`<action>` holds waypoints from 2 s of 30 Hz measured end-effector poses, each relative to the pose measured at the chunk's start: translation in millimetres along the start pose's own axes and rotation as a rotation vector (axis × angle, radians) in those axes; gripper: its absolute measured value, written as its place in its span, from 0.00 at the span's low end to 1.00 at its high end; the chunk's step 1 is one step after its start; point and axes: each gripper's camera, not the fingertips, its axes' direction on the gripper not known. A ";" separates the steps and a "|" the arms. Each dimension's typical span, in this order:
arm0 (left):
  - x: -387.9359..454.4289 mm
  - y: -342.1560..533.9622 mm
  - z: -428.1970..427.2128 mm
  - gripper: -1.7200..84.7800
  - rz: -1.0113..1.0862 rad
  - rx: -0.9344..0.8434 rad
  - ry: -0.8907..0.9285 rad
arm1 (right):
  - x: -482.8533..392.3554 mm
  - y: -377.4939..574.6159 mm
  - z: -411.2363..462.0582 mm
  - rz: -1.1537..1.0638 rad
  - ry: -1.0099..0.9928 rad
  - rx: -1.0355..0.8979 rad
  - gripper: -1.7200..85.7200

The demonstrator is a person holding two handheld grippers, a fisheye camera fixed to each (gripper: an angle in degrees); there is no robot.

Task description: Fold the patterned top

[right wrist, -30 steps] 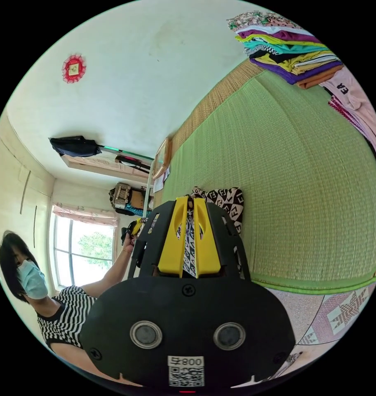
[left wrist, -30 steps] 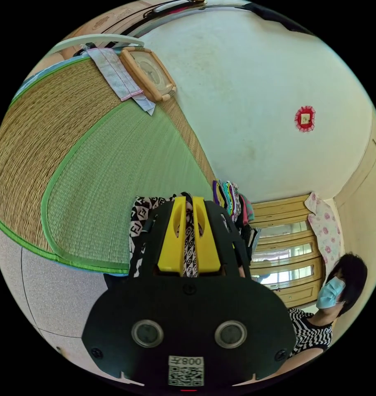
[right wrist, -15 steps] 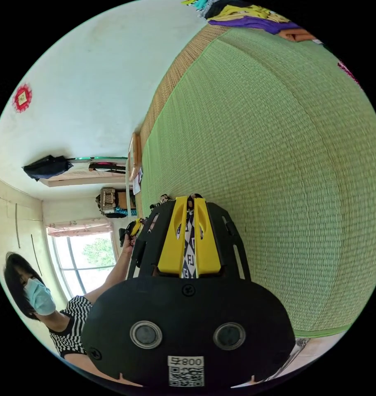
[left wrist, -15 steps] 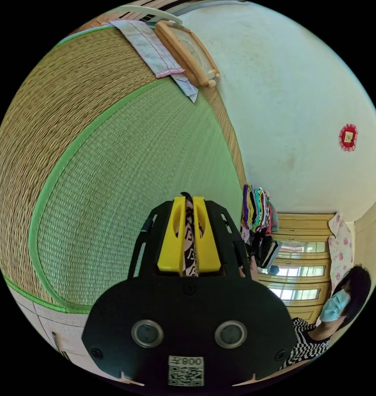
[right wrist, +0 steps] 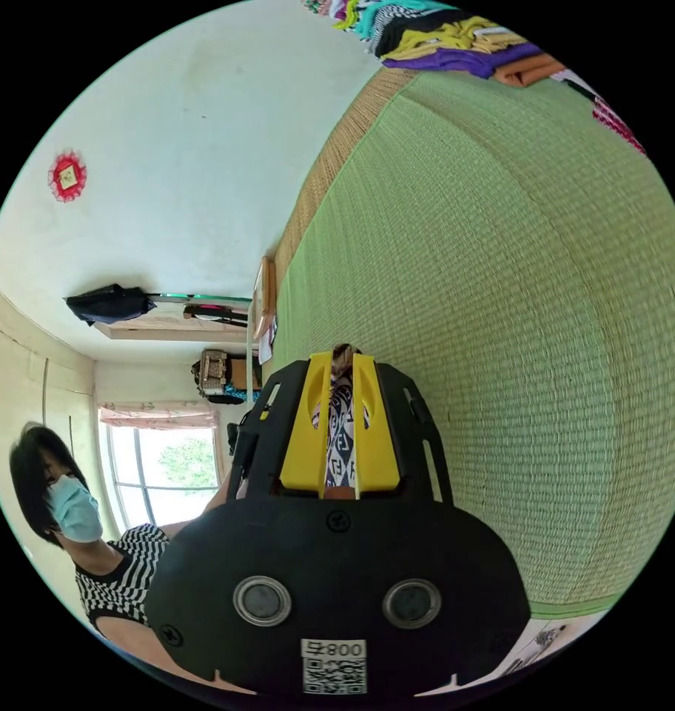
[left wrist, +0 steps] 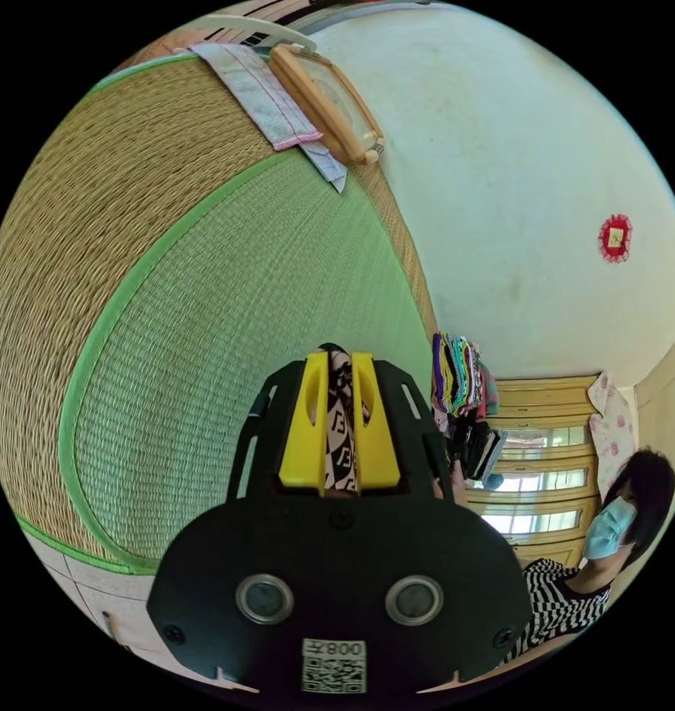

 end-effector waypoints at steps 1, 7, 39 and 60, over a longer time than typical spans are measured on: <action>5.0 3.7 -1.0 0.09 0.016 0.017 -0.011 | -5.5 2.7 -0.4 -0.016 0.003 0.024 0.08; 17.7 25.7 -6.6 0.08 0.052 0.171 -0.013 | -44.3 24.1 0.6 -0.128 -0.011 0.149 0.07; 159.6 64.3 257.0 0.02 0.555 -0.272 -0.396 | -210.5 95.6 361.0 -0.649 0.575 -0.257 0.02; 153.9 93.7 188.3 0.02 0.496 -0.079 -0.390 | -193.7 95.8 338.1 -0.519 0.548 -0.143 0.02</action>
